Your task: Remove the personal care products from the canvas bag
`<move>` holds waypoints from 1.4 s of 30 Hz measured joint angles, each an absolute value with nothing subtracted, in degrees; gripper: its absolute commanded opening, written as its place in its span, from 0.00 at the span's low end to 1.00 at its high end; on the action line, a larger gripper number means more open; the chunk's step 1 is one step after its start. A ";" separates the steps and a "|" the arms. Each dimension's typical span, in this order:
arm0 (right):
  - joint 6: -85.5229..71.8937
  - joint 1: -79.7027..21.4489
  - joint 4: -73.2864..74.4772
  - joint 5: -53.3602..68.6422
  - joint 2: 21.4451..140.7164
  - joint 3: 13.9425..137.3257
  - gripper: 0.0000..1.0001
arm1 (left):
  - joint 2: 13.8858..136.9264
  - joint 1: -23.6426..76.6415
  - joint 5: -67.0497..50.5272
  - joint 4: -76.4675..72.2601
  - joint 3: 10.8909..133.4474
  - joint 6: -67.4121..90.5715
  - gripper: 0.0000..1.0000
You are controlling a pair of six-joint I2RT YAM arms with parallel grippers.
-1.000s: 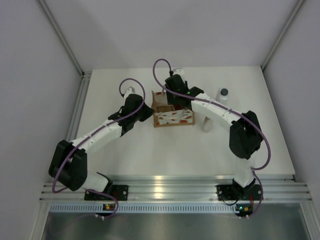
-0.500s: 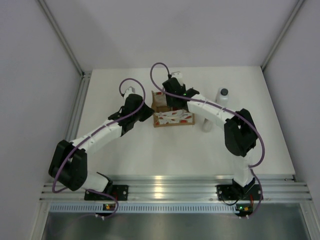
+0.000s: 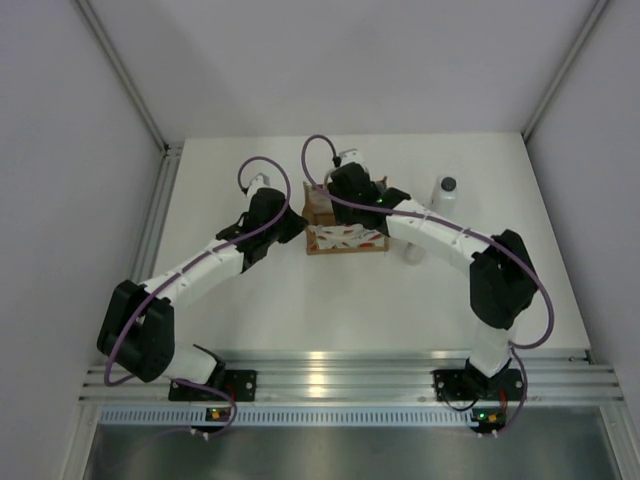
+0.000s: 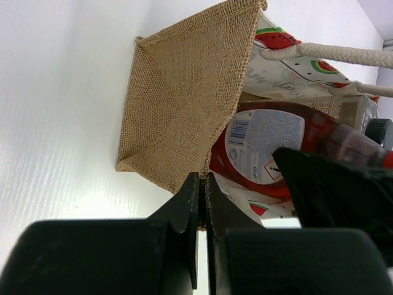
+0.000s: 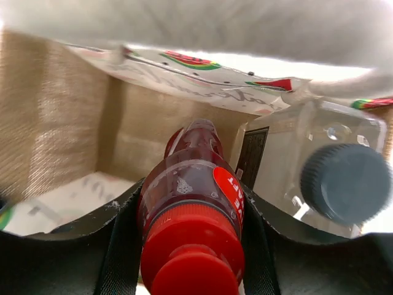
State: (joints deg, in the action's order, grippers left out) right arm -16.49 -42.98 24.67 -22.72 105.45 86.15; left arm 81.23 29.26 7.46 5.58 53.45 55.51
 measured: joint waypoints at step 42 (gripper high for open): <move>-11.84 -8.71 31.88 -19.03 62.96 69.84 0.00 | 80.86 29.26 7.97 5.74 53.25 55.53 0.00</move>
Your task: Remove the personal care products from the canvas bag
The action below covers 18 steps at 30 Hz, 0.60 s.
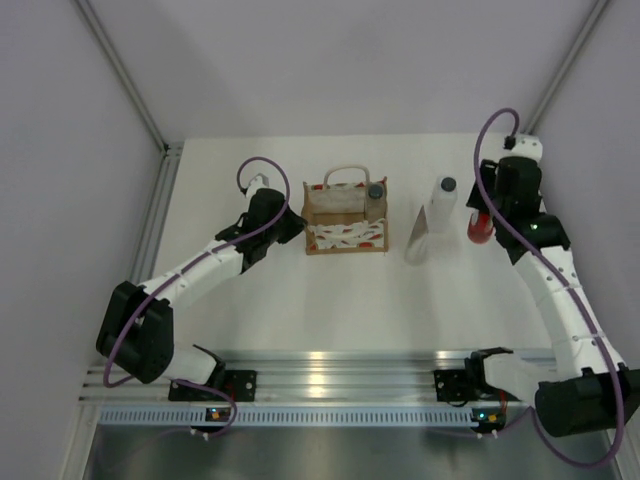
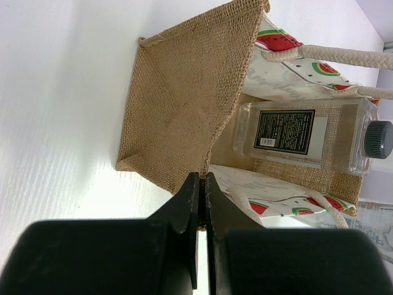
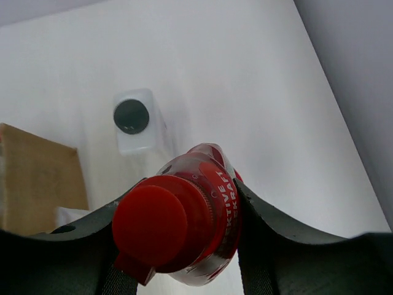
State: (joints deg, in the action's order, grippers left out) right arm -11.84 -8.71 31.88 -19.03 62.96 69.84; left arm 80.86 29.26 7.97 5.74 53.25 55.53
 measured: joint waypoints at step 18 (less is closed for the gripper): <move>-14.59 -7.57 13.34 -16.27 66.54 45.87 0.76 | 80.86 29.26 7.75 5.74 53.25 55.33 0.00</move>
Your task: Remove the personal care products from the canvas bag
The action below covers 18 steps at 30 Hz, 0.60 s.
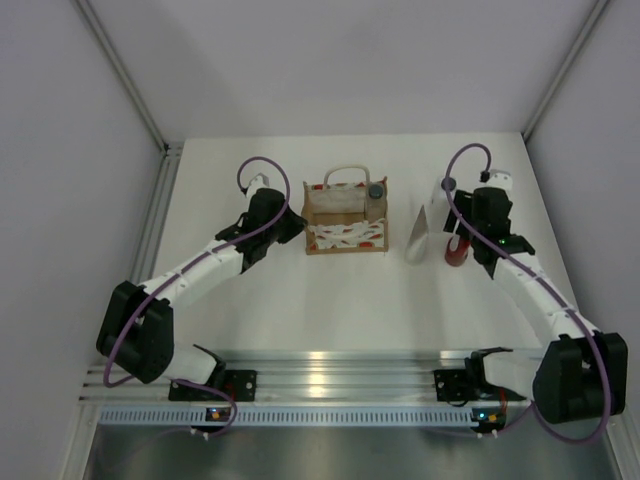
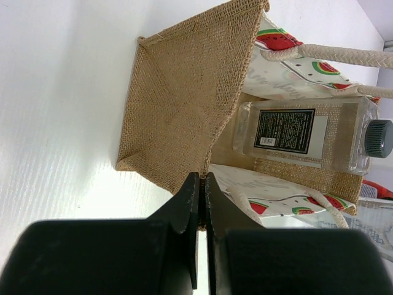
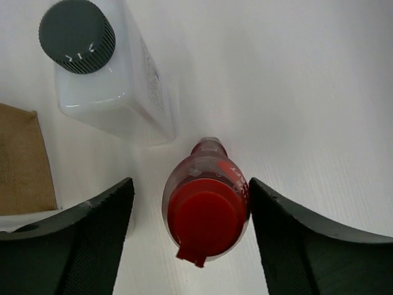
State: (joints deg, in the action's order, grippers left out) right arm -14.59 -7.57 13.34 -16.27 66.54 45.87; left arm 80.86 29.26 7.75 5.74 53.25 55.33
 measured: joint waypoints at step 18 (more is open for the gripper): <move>-14.83 -12.69 15.53 -10.44 62.94 61.23 0.81 | 80.88 29.26 7.73 5.74 53.25 55.29 0.00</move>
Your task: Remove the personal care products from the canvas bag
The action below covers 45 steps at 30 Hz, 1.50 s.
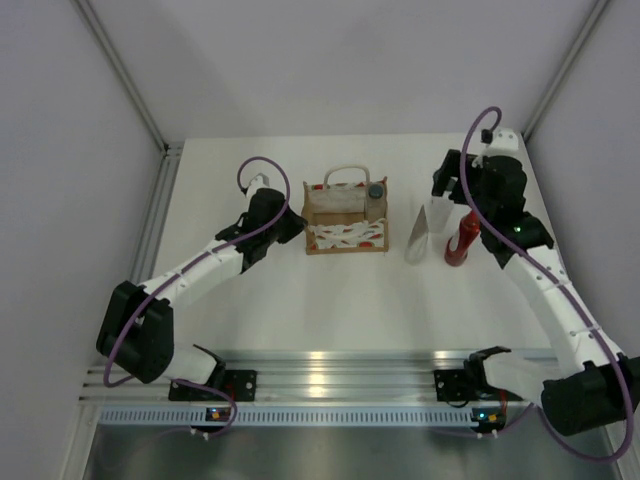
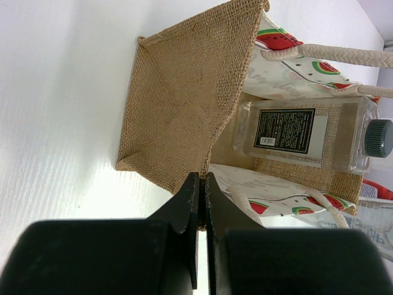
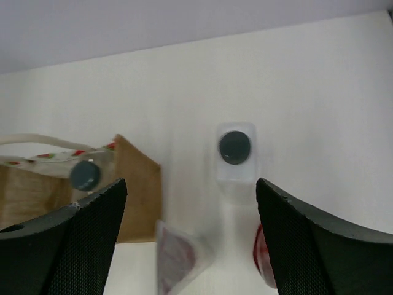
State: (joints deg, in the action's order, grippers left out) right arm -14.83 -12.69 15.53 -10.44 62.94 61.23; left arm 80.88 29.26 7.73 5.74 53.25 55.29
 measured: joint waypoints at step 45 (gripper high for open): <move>-14.28 -32.03 29.45 -14.92 107.44 91.68 0.56 | 80.47 29.26 7.55 6.02 53.12 55.33 0.00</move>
